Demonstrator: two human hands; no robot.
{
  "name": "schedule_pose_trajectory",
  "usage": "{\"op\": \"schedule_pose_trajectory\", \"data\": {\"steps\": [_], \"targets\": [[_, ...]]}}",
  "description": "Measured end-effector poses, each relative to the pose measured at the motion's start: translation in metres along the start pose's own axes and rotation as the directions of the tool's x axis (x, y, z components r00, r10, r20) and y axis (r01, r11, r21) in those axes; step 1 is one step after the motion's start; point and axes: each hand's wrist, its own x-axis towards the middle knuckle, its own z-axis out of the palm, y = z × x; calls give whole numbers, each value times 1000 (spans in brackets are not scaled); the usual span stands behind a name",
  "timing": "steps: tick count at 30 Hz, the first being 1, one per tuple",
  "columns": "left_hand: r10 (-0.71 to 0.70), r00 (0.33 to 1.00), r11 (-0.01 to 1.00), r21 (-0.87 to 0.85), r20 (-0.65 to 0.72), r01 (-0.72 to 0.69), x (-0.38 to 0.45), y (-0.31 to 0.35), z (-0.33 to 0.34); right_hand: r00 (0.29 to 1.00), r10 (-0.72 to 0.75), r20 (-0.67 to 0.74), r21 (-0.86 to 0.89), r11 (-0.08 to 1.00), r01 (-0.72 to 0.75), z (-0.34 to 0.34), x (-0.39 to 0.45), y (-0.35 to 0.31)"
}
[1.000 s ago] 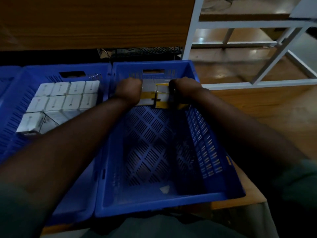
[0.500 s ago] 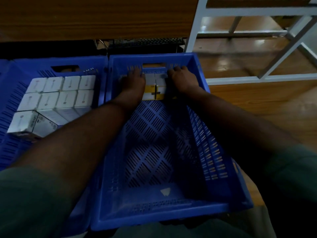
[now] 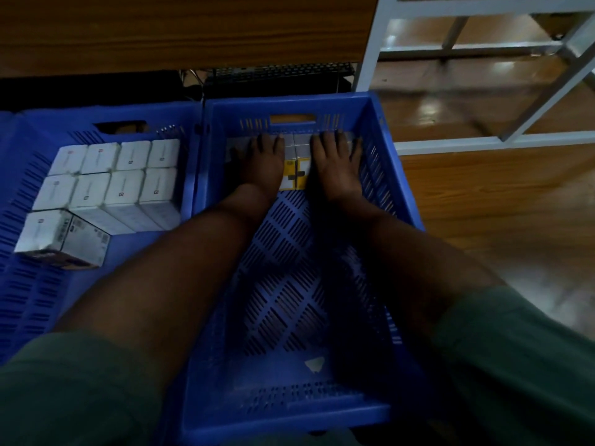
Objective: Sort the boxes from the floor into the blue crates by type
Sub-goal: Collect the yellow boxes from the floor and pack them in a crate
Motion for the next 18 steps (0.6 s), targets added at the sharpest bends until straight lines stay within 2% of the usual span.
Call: {"op": "schedule_pose_trajectory", "data": {"steps": [4, 8, 10, 14, 18], "targets": [[-49, 998, 999, -25, -32, 48, 0, 8, 2, 998, 12, -59, -4, 1000, -12, 14, 1, 2], [-111, 981, 990, -102, -157, 96, -7, 15, 14, 993, 24, -116, 1, 1000, -24, 24, 2, 3], [-133, 978, 986, -126, -164, 113, -10, 15, 25, 986, 52, -158, 25, 998, -49, 28, 3, -2], [-150, 966, 987, -84, -211, 135, -11, 19, 33, 970, 51, -237, 20, 999, -48, 34, 2, -2], [-127, 958, 987, 67, -259, 149, -11, 20, 31, 965, 46, -259, 4, 999, -46, 38, 4, -4]]}}
